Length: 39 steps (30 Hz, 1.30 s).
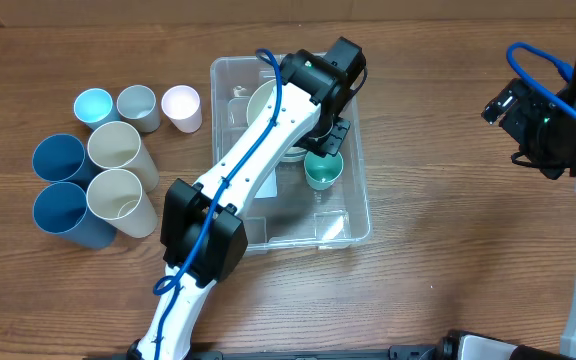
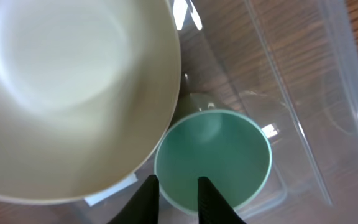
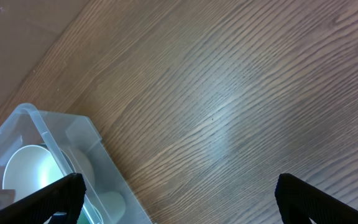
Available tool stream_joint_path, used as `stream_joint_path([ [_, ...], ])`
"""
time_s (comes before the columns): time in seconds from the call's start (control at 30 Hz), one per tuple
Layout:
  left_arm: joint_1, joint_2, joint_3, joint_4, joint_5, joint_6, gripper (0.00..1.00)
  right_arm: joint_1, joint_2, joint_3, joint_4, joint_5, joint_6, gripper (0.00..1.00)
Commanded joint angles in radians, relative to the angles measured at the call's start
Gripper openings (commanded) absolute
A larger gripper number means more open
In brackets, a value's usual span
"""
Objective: Pack container
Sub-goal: 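Carry the mint cup into the bin and release it, then grasp the light blue cup with the left gripper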
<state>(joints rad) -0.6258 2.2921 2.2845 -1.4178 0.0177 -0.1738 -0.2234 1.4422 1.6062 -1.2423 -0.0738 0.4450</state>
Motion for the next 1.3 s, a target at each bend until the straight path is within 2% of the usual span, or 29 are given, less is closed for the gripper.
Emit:
stream_joint_path([
  [0.0, 0.048, -0.161, 0.122, -0.052, -0.057, -0.023, 0.30, -0.002, 0.003, 0.011, 0.006, 0.002, 0.005, 1.00],
  [0.07, 0.101, -0.231, 0.172, -0.077, -0.114, -0.033, 0.39, -0.002, 0.003, 0.011, 0.006, 0.002, 0.005, 1.00],
  [0.17, 0.259, -0.332, 0.198, -0.076, -0.144, -0.047, 0.52, -0.002, 0.003, 0.011, 0.006, 0.002, 0.005, 1.00],
  [0.23, 0.404, -0.357, 0.198, -0.100, -0.129, -0.082, 0.53, -0.002, 0.003, 0.011, 0.006, 0.002, 0.005, 1.00],
  [0.3, 0.597, -0.341, 0.197, -0.146, -0.042, -0.086, 0.50, -0.002, 0.003, 0.011, 0.006, 0.002, 0.005, 1.00],
  [0.37, 0.717, -0.315, 0.197, -0.180, -0.025, -0.100, 0.49, -0.002, 0.003, 0.011, 0.006, 0.002, 0.005, 1.00],
  [0.6, 0.995, -0.172, 0.197, -0.230, 0.029, -0.091, 0.52, -0.002, 0.003, 0.011, 0.006, 0.002, 0.005, 1.00],
  [0.8, 1.069, -0.007, 0.197, -0.159, 0.095, -0.072, 0.54, -0.002, 0.003, 0.011, 0.006, 0.002, 0.005, 1.00],
  [1.0, 1.046, 0.111, 0.197, -0.018, 0.118, -0.035, 0.61, -0.002, 0.003, 0.011, 0.006, 0.002, 0.005, 1.00],
  [1.27, 0.999, 0.171, 0.197, 0.084, 0.113, -0.012, 0.66, -0.002, 0.003, 0.011, 0.006, 0.002, 0.005, 1.00],
])
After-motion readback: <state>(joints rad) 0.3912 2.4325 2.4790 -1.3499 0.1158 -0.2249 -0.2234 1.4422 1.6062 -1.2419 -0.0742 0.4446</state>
